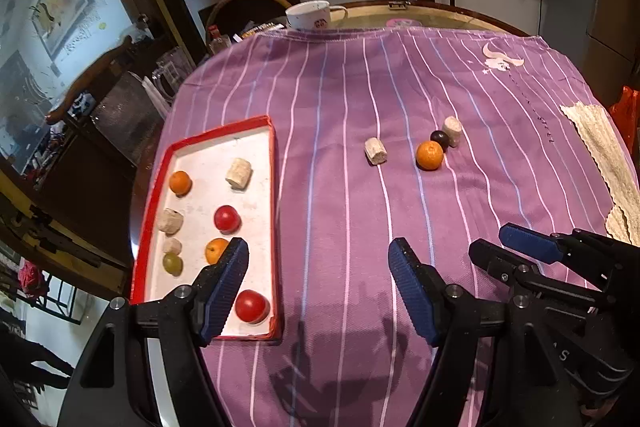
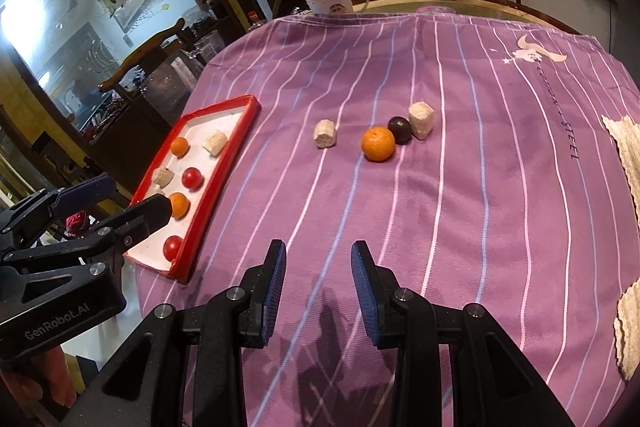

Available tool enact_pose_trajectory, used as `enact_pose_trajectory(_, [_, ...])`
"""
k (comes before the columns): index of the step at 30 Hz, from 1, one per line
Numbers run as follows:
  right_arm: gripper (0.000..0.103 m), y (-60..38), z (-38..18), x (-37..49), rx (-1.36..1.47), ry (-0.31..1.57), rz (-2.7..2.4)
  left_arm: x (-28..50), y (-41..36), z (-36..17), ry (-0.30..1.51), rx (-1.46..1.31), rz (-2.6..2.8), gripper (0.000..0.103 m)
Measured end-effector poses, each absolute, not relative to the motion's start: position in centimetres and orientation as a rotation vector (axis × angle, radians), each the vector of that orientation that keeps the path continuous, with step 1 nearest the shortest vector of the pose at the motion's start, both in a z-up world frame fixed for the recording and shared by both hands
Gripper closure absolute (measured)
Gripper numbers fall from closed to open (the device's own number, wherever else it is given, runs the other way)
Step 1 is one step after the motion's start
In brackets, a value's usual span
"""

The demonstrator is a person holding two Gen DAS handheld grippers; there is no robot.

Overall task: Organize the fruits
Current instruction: 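Move both open tools back over the remaining items on the cloth, then grasp the beige cylinder with the left tool while the right tool grasps the rough beige block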

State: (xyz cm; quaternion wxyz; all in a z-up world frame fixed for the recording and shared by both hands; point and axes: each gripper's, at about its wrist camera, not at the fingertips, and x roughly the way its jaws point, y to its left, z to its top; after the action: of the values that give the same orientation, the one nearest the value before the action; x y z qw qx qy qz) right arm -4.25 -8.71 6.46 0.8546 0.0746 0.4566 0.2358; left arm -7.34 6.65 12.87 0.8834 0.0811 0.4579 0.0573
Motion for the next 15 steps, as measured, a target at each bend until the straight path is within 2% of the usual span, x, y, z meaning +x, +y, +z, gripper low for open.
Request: enact_pose_trajectory(15, [0.063, -12.5, 4.2, 1.9, 0.264, 1.026, 0.327, -1.5, 11.7, 6.1, 1.127, -0.089, 0.033, 0.031])
